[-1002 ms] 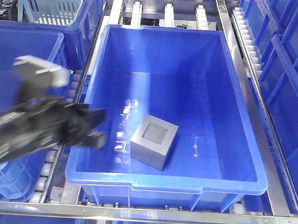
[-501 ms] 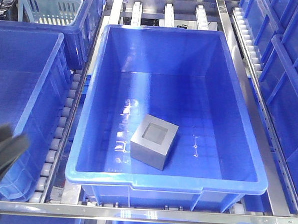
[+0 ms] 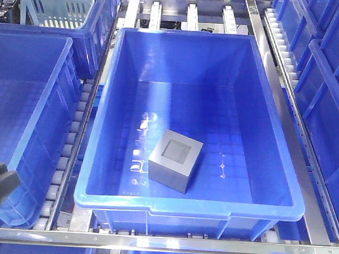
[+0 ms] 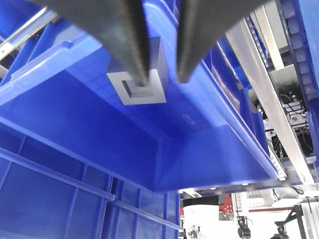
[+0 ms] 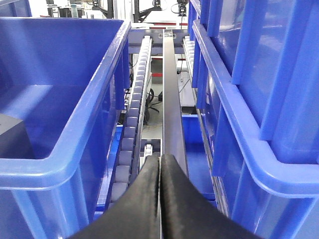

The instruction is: Sort gray base to blue bin

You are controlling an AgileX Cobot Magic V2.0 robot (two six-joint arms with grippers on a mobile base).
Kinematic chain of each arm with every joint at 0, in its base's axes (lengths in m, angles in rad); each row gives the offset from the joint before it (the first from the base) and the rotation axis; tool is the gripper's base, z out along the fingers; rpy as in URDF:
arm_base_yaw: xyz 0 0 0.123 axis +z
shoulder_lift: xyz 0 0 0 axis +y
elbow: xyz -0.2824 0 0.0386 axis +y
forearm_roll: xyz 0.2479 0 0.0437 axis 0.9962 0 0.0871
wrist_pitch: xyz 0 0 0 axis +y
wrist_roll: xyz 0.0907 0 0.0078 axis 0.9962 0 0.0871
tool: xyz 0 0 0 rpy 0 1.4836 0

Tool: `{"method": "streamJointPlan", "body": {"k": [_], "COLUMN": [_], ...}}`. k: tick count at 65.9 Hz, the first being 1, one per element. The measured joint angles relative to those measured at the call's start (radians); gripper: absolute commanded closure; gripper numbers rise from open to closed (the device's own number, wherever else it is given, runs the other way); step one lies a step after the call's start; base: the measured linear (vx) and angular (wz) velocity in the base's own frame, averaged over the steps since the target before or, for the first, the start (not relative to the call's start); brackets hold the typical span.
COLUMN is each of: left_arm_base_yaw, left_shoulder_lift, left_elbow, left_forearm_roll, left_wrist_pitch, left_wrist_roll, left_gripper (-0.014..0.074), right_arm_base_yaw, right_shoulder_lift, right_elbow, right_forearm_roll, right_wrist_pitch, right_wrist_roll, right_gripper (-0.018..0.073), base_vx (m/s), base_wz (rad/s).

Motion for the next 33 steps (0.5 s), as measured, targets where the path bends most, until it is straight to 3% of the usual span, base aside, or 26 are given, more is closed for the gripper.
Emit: {"method": "streamJointPlan", "body": {"k": [33], "left_arm_base_yaw": [0.000], "left_shoulder_lift": [0.000], "left_elbow": [0.000], "left_forearm_roll": [0.000], "left_wrist_pitch": [-0.022], "left_wrist_roll": [0.001], "left_gripper": [0.0603], "right_arm_base_yaw": [0.000], "right_shoulder_lift": [0.000], "right_elbow": [0.000], "right_forearm_roll": [0.000], "right_wrist_pitch": [0.000], "right_wrist_roll": [0.000], "right_gripper": [0.0568], "base_vx": [0.00], "base_wz": [0.00]}}
